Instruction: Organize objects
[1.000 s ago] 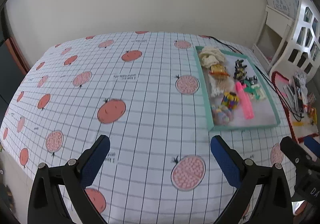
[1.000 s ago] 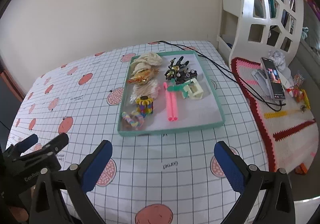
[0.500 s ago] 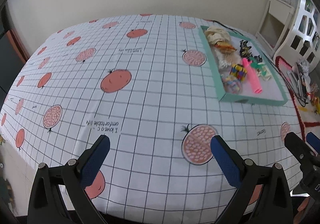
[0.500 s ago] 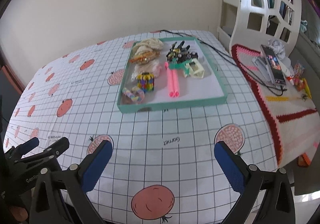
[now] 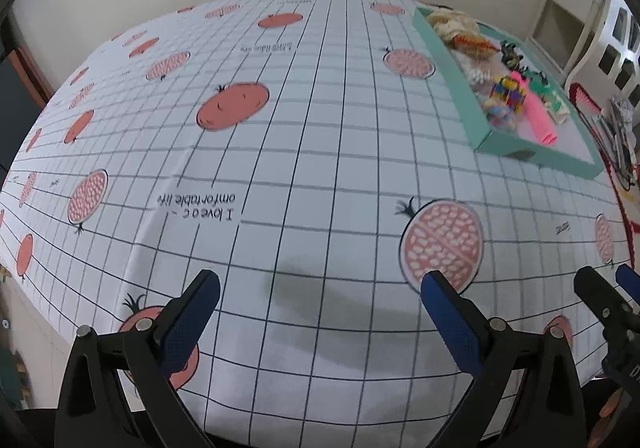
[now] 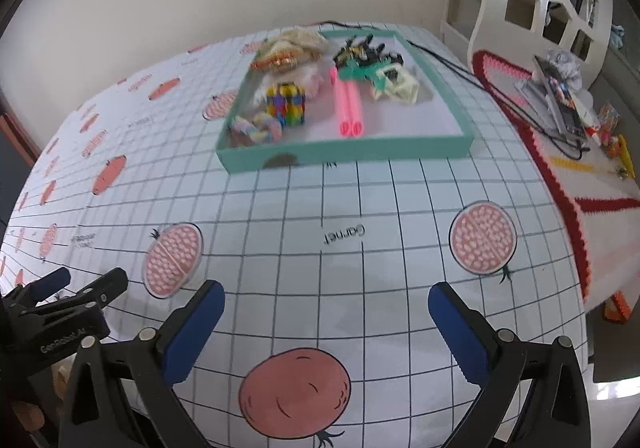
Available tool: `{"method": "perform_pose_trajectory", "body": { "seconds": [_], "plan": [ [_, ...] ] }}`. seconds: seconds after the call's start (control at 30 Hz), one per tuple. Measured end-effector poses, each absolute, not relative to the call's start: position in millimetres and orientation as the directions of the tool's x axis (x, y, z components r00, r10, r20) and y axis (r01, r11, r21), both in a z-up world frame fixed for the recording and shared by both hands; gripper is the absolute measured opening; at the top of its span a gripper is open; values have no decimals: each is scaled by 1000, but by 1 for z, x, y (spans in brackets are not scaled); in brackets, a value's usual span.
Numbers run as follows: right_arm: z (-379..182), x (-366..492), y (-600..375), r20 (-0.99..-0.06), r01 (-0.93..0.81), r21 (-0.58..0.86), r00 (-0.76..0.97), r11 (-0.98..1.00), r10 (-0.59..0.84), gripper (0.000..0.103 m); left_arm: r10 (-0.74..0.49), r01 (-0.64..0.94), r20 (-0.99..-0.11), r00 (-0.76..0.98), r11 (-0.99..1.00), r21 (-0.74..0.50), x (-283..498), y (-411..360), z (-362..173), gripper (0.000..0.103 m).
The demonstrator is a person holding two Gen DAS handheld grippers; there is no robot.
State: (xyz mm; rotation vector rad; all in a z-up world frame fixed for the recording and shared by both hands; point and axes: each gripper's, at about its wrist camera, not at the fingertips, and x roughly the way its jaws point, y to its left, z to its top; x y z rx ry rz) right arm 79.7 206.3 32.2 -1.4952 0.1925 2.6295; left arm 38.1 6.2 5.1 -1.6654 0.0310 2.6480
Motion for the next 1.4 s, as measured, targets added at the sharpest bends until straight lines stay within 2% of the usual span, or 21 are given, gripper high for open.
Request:
{"method": "perform_pose_trajectory", "body": {
  "seconds": [0.6,1.4],
  "plan": [
    [1,74,212,-888,-164,11,-454,-986,66,103,15,-42,-906,-423,-999,3,36,8,-10,101],
    [-6,71,214,-894,-170,-13,-440,-985,88,103,26,-57,-896,-443,-998,-1,37,21,-13,103]
  ]
}}
